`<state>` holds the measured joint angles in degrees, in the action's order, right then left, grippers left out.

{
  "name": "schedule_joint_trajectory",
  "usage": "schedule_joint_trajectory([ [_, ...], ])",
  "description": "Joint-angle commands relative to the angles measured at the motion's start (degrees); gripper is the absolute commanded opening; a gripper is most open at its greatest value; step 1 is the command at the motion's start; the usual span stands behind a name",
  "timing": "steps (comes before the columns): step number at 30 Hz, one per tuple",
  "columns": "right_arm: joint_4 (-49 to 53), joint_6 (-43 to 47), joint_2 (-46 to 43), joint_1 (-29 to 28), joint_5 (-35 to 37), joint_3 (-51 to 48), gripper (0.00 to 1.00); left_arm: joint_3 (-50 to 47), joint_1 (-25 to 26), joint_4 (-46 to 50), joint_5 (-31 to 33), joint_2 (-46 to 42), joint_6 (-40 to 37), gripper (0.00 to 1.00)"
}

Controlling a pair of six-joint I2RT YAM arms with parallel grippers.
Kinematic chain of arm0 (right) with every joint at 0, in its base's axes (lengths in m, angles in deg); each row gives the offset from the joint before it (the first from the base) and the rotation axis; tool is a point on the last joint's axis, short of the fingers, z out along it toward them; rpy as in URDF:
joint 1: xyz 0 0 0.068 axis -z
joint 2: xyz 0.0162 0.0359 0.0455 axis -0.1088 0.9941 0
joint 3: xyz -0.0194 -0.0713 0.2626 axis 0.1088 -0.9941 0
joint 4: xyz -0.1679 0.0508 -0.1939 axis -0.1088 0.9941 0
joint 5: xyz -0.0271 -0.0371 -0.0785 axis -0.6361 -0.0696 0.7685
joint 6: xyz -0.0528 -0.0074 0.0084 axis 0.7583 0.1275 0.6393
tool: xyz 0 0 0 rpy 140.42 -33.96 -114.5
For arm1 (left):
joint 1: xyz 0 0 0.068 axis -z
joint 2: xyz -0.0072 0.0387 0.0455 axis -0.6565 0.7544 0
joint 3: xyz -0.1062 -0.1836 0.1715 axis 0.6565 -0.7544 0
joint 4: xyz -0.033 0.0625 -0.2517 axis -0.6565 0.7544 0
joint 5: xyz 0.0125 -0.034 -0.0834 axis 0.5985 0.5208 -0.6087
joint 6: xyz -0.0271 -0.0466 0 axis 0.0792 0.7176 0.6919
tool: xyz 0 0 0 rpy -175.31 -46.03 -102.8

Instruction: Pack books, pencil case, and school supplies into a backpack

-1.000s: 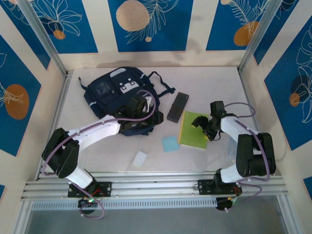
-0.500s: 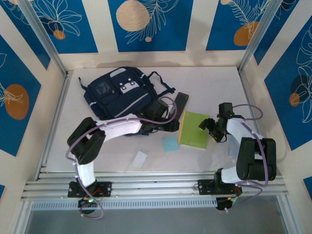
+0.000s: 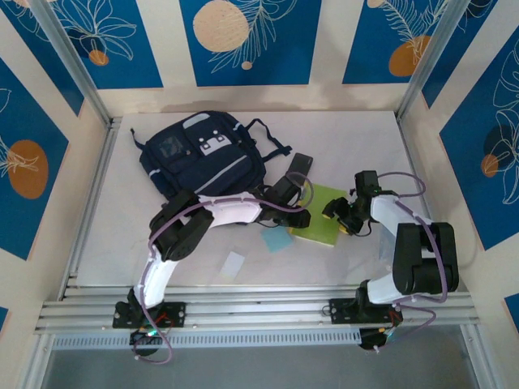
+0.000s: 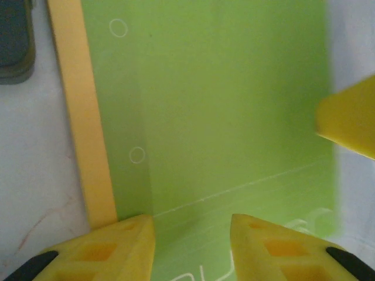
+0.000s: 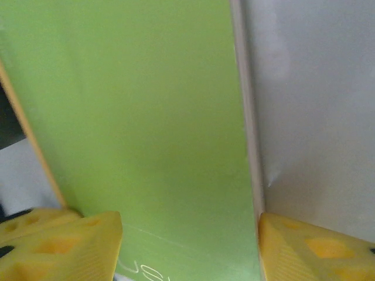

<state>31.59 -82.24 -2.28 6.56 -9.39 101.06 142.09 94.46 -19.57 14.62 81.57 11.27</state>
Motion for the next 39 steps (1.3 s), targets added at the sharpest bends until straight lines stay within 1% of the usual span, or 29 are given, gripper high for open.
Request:
schedule_joint_trajectory([
  [1,-0.6,-0.9,-3.7,-0.3,-6.5,0.1,0.60,1.4,0.6,1.5,-1.3,1.7,1.2,0.38],
  [5,0.0,-0.6,-5.2,-0.3,-7.3,0.8,0.53,0.9,0.6,1.0,-1.5,1.8,1.7,0.38],
  [7,0.1,-0.5,-5.2,-0.2,-7.3,0.8,0.47,0.9,0.6,1.0,-1.7,1.8,1.9,0.38],
  [9,0.4,-0.6,-5.1,-0.1,-7.3,0.8,0.43,0.9,0.6,0.9,-1.6,1.5,1.9,0.38],
  [12,0.6,-0.6,-5.4,0.0,-7.4,0.4,0.40,1.1,0.6,1.3,-1.3,1.1,1.6,0.38],
  [15,-0.5,-0.4,-6.2,0.0,-9.4,-0.1,0.39,1.1,0.6,1.5,-1.0,0.9,1.4,0.38],
  [18,-6.3,-0.2,-8.5,-0.1,-16.3,-2.1,0.41,1.1,0.6,1.6,-1.1,1.1,1.5,0.39],
  [19,-7.8,-0.3,-9.0,-0.2,-17.5,-2.5,0.44,1.0,0.6,1.6,-1.2,1.1,1.5,0.39],
  [21,-9.3,0.2,-9.5,-0.4,-18.0,-3.1,0.50,0.9,0.6,1.6,-1.2,1.1,1.6,0.39],
  [24,-10.7,1.1,-8.8,-0.5,-17.8,-3.7,0.55,0.8,0.5,1.6,-1.3,0.9,1.5,0.39],
  [28,-12.3,1.8,-7.1,-0.5,-17.7,-4.3,0.54,0.8,0.5,1.7,-1.3,0.4,1.4,0.39],
  [30,-12.1,1.8,-6.8,-0.4,-17.0,-4.3,0.50,0.7,0.5,1.9,-1.2,0.1,1.3,0.39],
  [32,-11.3,1.8,-7.3,-0.4,-16.0,-4.0,0.47,0.5,0.5,1.9,-1.2,-0.3,1.3,0.40],
  [35,-8.2,2.4,-8.9,-0.4,-13.7,-2.7,0.47,0.1,0.3,2.0,-0.4,-1.4,1.0,0.40],
  [36,-7.6,2.6,-9.9,-0.4,-13.2,-2.4,0.49,0.1,0.3,2.0,-0.3,-1.6,0.9,0.40],
  [39,-6.5,3.6,-11.2,-0.5,-12.6,-1.7,0.67,0.3,0.2,2.1,-0.3,-1.6,0.8,0.41],
])
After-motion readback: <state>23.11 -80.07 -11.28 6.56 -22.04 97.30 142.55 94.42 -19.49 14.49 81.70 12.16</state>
